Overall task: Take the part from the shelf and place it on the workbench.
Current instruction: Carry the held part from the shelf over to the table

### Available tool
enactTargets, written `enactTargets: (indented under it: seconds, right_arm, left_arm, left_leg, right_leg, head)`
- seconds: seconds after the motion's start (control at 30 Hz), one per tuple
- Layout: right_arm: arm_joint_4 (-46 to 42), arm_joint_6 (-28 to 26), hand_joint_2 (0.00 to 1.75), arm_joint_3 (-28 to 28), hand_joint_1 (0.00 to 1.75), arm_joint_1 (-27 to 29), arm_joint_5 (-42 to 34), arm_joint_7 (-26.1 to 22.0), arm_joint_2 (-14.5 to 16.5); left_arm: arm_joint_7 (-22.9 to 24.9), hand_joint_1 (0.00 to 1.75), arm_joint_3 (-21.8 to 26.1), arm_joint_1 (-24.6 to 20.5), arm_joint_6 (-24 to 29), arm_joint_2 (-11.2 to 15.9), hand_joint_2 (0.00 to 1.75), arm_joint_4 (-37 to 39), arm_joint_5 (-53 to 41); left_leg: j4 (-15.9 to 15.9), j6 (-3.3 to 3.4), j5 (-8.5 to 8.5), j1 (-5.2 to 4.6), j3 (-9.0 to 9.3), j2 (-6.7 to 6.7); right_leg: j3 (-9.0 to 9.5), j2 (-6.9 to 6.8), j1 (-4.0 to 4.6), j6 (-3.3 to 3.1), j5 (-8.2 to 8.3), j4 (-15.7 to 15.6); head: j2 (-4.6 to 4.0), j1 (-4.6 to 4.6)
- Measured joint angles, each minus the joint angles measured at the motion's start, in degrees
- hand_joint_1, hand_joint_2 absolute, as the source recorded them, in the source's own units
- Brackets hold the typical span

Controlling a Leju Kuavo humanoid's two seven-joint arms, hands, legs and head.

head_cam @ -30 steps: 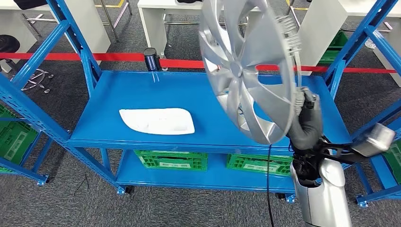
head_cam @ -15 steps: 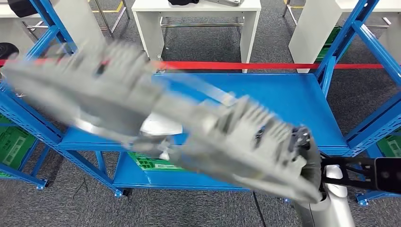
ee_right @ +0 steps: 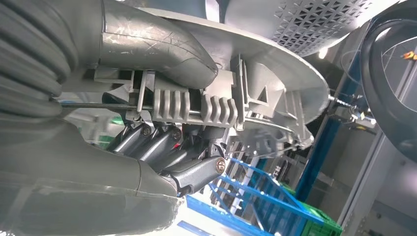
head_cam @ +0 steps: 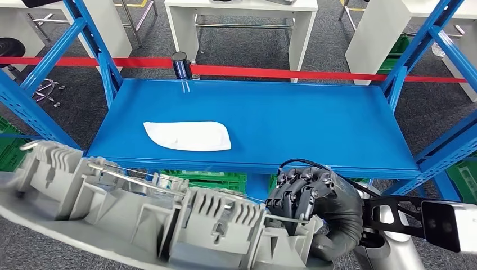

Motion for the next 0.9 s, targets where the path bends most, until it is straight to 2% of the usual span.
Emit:
enactTargets:
  seconds: [0.03,0.07,0.13,0.2,0.23,0.27,0.3,0.33,0.37,0.4,0.43,0.47,0.5,0.53,0.57,0.6,0.63,0.7,0.73,0.77,0.83,0.87,0.9]
  right_arm:
    - [-0.08,-0.03,1.75,0.18,1.69,-0.02,0.02,0.03,-0.08]
    - [-0.20,-0.05,1.75,0.32,1.69,-0.08,0.02,0.05,-0.17]
    - [-0.37,-0.08,1.75,0.55,1.69,-0.16,0.01,0.09,-0.33]
    - [-0.45,-0.11,1.75,0.73,1.69,-0.27,-0.02,0.09,-0.41]
    - [-0.54,-0.16,1.75,0.83,1.69,-0.30,-0.03,0.09,-0.43]
    - [-0.67,-0.27,1.75,0.90,1.69,-0.31,-0.03,0.09,-0.43]
    - [-0.84,-0.42,1.75,0.95,1.69,-0.29,-0.03,0.08,-0.42]
    - [-1.01,-0.58,1.75,0.96,1.69,-0.13,0.00,-0.01,-0.42]
    - [-1.14,-0.71,1.75,0.90,1.69,0.16,0.07,-0.22,-0.42]
    - [-1.24,-0.78,1.75,0.80,1.69,0.58,0.16,-0.62,-0.43]
    - [-1.30,-0.80,1.75,0.62,1.69,1.11,0.31,-1.25,-0.44]
    - [-1.35,-0.78,1.75,0.41,1.69,1.63,0.49,-2.04,-0.47]
    - [-1.44,-0.75,1.75,0.17,1.69,2.12,0.68,-2.88,-0.50]
    - [-1.61,-0.69,1.75,-0.09,1.69,2.59,0.82,-3.68,-0.53]
    - [-1.81,-0.63,1.75,-0.33,1.69,3.05,0.83,-4.28,-0.54]
    - [-2.01,-0.53,1.75,-0.57,1.69,3.55,0.64,-4.77,-0.50]
    - [-2.22,-0.37,1.75,-0.87,1.69,4.09,0.26,-5.20,-0.43]
    - [-2.57,0.09,1.75,-1.48,1.69,5.12,-0.79,-6.04,-0.27]
    - [-2.75,0.34,1.75,-1.79,1.69,5.50,-1.37,-6.45,-0.21]
    - [-2.90,0.50,1.75,-2.08,1.69,5.78,-1.98,-6.78,-0.17]
    - [-3.13,0.63,1.75,-2.61,1.69,6.24,-3.32,-7.11,0.01]
    - [-3.21,0.72,1.75,-2.79,1.69,6.51,-4.00,-7.10,0.14]
    - [-3.26,0.91,1.75,-2.91,1.69,6.78,-4.66,-7.05,0.29]
  left_arm:
    - [0.03,0.00,0.01,-0.01,0.00,-0.05,1.75,-0.01,-0.02]
    - [0.05,0.00,0.03,-0.03,0.00,-0.08,1.75,-0.03,-0.03]
    - [0.08,0.00,0.05,-0.05,0.00,-0.12,1.75,-0.06,-0.03]
    - [0.18,0.00,0.08,-0.04,0.05,-0.13,1.75,-0.11,-0.07]
    - [0.39,0.00,0.10,-0.03,0.09,-0.16,1.75,-0.20,-0.19]
    - [0.69,0.00,0.11,-0.02,0.12,-0.20,1.75,-0.36,-0.37]
    - [1.10,0.00,0.12,-0.01,0.09,-0.26,1.75,-0.60,-0.63]
    - [1.57,0.00,0.13,-0.02,-0.01,-0.32,1.75,-0.89,-0.91]
    - [2.08,0.00,0.14,-0.03,-0.13,-0.39,1.75,-1.19,-1.24]
    - [2.63,0.00,0.15,-0.02,-0.25,-0.45,1.75,-1.50,-1.61]
    - [3.19,0.00,0.16,-0.01,-0.35,-0.51,1.75,-1.88,-2.02]
    - [3.68,0.00,0.17,0.00,-0.48,-0.55,1.75,-2.36,-2.46]
    - [4.06,0.00,0.17,0.01,-0.67,-0.57,1.75,-2.93,-2.87]
    - [4.36,0.00,0.18,-0.01,-0.96,-0.58,1.75,-3.60,-3.29]
    - [4.61,0.00,0.19,0.03,-1.31,-0.60,1.75,-4.29,-3.66]
    - [4.83,0.00,0.21,0.15,-1.78,-0.62,1.75,-5.06,-3.95]
    - [5.07,0.00,0.22,0.34,-2.32,-0.64,1.75,-5.94,-4.20]
    - [5.52,0.00,0.23,0.75,-3.58,-0.69,1.75,-7.94,-4.44]
    - [5.84,0.00,0.23,0.86,-4.28,-0.73,1.75,-9.01,-4.39]
    - [6.19,0.00,0.23,0.98,-4.99,-0.77,1.75,-10.08,-4.18]
    - [6.92,0.00,0.23,1.40,-6.70,-0.83,1.75,-12.18,-3.41]
    - [7.21,0.00,0.23,1.69,-7.62,-0.83,1.75,-13.11,-3.10]
    - [7.40,0.00,0.23,1.98,-8.53,-0.85,1.75,-13.94,-2.87]
  left_leg:
    - [0.27,-0.27,0.20,-0.02,-0.38,-0.02]
    - [0.58,-0.57,0.41,-0.06,-0.70,-0.04]
    - [0.86,-1.27,0.99,-0.10,-1.09,-0.07]
    - [1.24,-1.93,0.89,0.03,-1.53,-0.20]
    - [2.33,-2.30,-0.45,0.19,-2.04,-0.26]
    - [4.46,-2.67,-2.65,0.39,-2.84,-0.32]
    - [7.82,-3.07,-5.56,0.63,-3.90,-0.33]
    - [11.72,-3.38,-8.16,0.83,-4.91,-0.32]
    - [15.06,-3.62,-9.78,0.99,-5.53,-0.32]
    - [17.04,-3.76,-10.26,1.12,-5.44,-0.31]
    - [16.76,-3.82,-9.54,1.25,-4.23,-0.31]
    - [14.31,-3.80,-8.20,1.36,-1.93,-0.31]
    - [10.40,-3.72,-7.04,1.44,1.11,-0.35]
    - [5.95,-3.58,-6.65,1.39,4.21,-0.42]
    - [2.72,-3.33,-6.64,1.24,6.39,-0.51]
    - [0.72,-3.03,-6.95,1.02,7.50,-0.60]
    - [-0.01,-2.68,-7.12,0.76,7.66,-0.64]
    - [-0.27,-1.68,-6.20,0.55,6.99,-0.50]
    - [-0.53,-1.08,-5.54,0.58,6.68,-0.39]
    - [-0.82,-0.53,-4.74,0.63,6.20,-0.27]
    - [-0.97,0.14,-3.29,0.51,4.72,-0.13]
    - [-0.92,0.26,-2.62,0.34,3.81,-0.08]
    - [-0.86,0.33,-1.97,0.16,2.91,-0.05]
  right_leg:
    - [2.14,0.01,0.05,0.02,0.87,-3.38]
    - [3.44,0.03,0.14,-0.20,1.38,-5.61]
    - [3.55,0.19,0.46,-1.00,1.97,-6.14]
    - [2.83,0.13,0.19,-1.87,2.55,-6.26]
    - [2.42,0.04,0.04,-2.38,3.04,-6.34]
    - [1.90,-0.05,-0.13,-2.77,3.57,-6.39]
    - [1.34,-0.11,-0.13,-3.02,4.13,-6.36]
    - [0.69,-0.13,-0.11,-3.09,4.66,-6.32]
    - [0.03,-0.13,-0.10,-3.02,5.18,-6.29]
    - [-0.63,-0.14,-0.10,-2.90,5.68,-6.24]
    - [-1.24,-0.13,-0.11,-2.73,6.14,-6.20]
    - [-1.79,-0.13,-0.13,-2.55,6.56,-6.16]
    - [-2.20,-0.12,-0.14,-2.35,6.97,-6.12]
    - [-2.55,-0.12,-0.08,-2.05,7.36,-6.09]
    - [-2.70,-0.13,-0.06,-1.71,7.76,-6.17]
    - [-2.76,-0.15,-0.06,-1.33,8.15,-6.25]
    - [-2.81,-0.16,-0.09,-0.88,8.55,-6.38]
    - [-3.01,-0.15,-0.23,-0.21,8.92,-6.46]
    - [-3.48,-0.15,-0.25,-0.23,8.07,-5.73]
    - [-4.31,-0.14,-0.23,-0.54,6.24,-3.87]
    - [-6.59,-0.14,-0.18,-1.39,0.97,3.08]
    - [-7.48,-0.14,-0.15,-1.47,-1.03,6.97]
    - [-7.72,-0.14,-0.12,-1.25,-1.91,9.72]
  head:
    - [0.01,-0.03]
    - [0.01,-0.02]
    - [0.01,-0.05]
    - [0.01,-0.05]
    - [0.01,-0.14]
    - [0.01,-0.26]
    - [0.01,-0.38]
    - [0.00,-0.46]
    - [0.01,-0.48]
    - [0.00,-0.48]
    - [0.00,-0.48]
    - [0.00,-0.48]
    - [0.00,-0.49]
    - [-0.01,-0.48]
    - [0.00,-0.41]
    - [0.00,-0.41]
    - [0.01,-0.37]
    - [0.01,-0.39]
    - [0.02,-0.31]
    - [0.02,-0.24]
    - [0.01,-0.07]
    - [0.01,-0.04]
    - [0.01,-0.02]
